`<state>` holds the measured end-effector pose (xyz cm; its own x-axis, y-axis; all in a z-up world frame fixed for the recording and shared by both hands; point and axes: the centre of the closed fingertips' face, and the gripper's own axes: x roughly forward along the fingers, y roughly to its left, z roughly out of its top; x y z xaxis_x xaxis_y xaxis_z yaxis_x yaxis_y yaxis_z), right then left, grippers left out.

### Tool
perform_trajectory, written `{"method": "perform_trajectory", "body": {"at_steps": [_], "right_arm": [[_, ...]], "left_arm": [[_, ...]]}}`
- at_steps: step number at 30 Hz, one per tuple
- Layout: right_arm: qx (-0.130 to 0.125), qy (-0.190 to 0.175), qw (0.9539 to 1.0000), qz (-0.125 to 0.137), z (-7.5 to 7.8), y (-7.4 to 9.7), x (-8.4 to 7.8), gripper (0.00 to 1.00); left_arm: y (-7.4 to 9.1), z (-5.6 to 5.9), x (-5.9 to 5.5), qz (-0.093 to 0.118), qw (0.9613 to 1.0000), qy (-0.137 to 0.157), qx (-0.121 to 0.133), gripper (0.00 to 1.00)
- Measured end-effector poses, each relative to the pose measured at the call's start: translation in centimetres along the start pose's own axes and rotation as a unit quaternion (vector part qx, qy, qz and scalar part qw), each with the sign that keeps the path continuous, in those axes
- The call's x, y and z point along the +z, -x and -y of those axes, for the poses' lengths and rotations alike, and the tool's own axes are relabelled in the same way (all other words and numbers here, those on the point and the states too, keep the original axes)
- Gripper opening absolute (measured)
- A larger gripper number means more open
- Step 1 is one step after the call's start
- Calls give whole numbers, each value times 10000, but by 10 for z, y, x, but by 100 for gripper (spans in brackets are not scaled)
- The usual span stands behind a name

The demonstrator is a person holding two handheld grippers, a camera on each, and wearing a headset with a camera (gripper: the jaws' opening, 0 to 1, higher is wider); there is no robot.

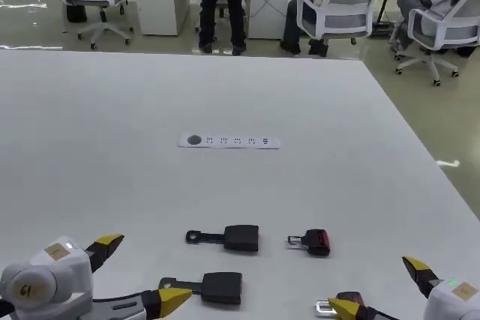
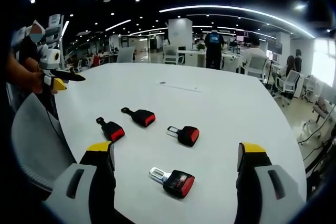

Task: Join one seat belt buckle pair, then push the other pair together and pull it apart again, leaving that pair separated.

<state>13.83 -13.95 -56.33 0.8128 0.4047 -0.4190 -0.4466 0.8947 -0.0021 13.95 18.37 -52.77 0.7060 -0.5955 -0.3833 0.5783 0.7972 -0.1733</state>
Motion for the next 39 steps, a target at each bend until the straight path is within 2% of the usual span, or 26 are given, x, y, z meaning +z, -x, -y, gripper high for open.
{"method": "perform_trajectory", "body": {"at_steps": [6, 14, 18, 22, 34, 39], "right_arm": [[4, 83, 10000, 31, -2, -1, 3, 98], [-11, 83, 9999, 119, -2, -2, 9, 98], [-16, 99, 9999, 123, -1, -3, 9, 99], [-36, 107, 9999, 128, 1, -2, 9, 99], [-51, 138, 9998, 120, 2, -1, 10, 99], [-34, 145, 9998, 111, 1, -1, 10, 99]], "left_arm": [[1, -5, 2, 92, 10000, 2, 29, 100], [0, -4, 5, 200, 9997, -96, 41, 100], [-1, 2, 7, 236, 9996, -141, 42, 100], [0, 0, 11, 306, 9993, -195, 105, 100], [-1, -4, 12, 327, 9990, -266, 113, 100], [-1, -2, 12, 307, 9991, -265, 96, 100]]}}
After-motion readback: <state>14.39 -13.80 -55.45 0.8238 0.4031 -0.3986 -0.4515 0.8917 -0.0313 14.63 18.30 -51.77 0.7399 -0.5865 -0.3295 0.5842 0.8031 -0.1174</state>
